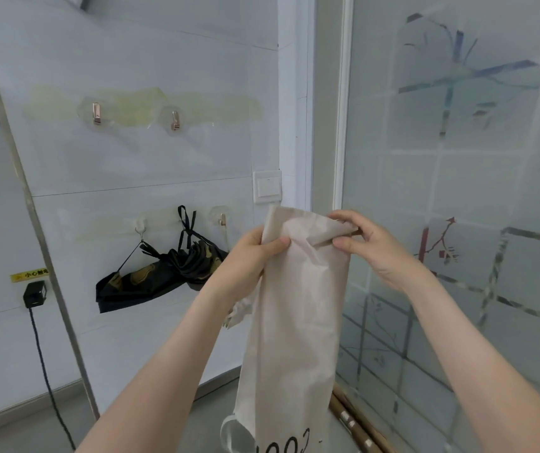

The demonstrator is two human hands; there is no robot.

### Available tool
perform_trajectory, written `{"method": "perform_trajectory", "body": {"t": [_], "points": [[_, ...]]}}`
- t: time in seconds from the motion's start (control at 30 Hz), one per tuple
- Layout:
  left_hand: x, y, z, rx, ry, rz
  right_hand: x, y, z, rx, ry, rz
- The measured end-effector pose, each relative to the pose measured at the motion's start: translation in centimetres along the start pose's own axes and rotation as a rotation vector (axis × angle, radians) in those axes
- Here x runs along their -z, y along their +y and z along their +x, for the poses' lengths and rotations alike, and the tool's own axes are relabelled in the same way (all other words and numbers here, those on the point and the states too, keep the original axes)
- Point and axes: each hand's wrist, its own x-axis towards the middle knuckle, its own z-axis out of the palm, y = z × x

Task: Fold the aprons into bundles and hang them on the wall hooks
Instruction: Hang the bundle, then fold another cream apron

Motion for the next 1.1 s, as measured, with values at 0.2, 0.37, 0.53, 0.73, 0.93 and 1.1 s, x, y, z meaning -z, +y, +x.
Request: {"method": "perform_trajectory", "body": {"t": [0.2, 0.37, 0.53, 0.73, 0.93, 1.1], "points": [[-0.7, -1.4, 0.8, -0.025, -0.049, 0.055, 1.7, -0.4, -0.5, 0.026, -0.010, 0.027], [-1.5, -2.8, 1.8, -0.004, -0.001, 0.084, 2.0, -1.2, -1.2, 0.083, -0.041, 0.077], [-2.6, -3.1, 2.0, -0.020, 0.071, 0.029, 2.8, -1.9, -1.1, 0.061, -0.049, -0.070], [-2.8, -3.0, 2.0, 0.028, 0.029, -0.131, 5.5, -1.2, -0.6, -0.030, 0.029, -0.602], [-2.7, -3.0, 2.3, 0.052, 0.018, -0.113, 5.9, -0.5, -2.1, -0.077, -0.088, -0.216], [-3.0, -3.1, 2.8, 0.044, -0.014, -0.125, 4.6, 0.8, -2.4, 0.025, -0.026, 0.285]]}}
